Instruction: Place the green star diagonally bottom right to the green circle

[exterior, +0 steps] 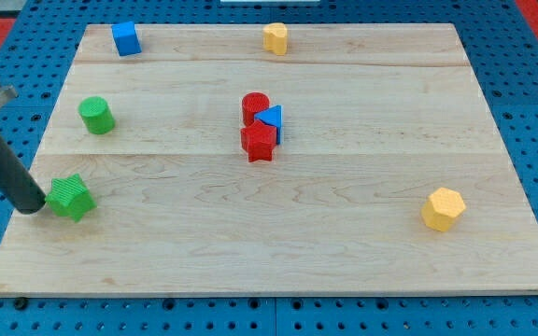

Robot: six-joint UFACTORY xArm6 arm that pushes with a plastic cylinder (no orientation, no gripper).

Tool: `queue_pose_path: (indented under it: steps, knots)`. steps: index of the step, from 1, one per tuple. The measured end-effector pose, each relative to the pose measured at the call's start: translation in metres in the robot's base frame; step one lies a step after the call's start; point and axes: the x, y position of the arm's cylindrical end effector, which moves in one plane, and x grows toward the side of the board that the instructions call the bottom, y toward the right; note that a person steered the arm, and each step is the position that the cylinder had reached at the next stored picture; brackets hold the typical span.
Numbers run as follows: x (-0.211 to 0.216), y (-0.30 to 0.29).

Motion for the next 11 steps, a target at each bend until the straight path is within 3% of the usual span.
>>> queue_pose_path:
  steps: [2,4,5,6,8,9,11]
  knots:
    - [-0.023,0.0]
    - [0.0,-0.035]
    - [0.018,-0.018]
    - [0.016,0.02]
    - [0.016,0.018]
    - [0.014,0.054]
    - [-0.027,0.09]
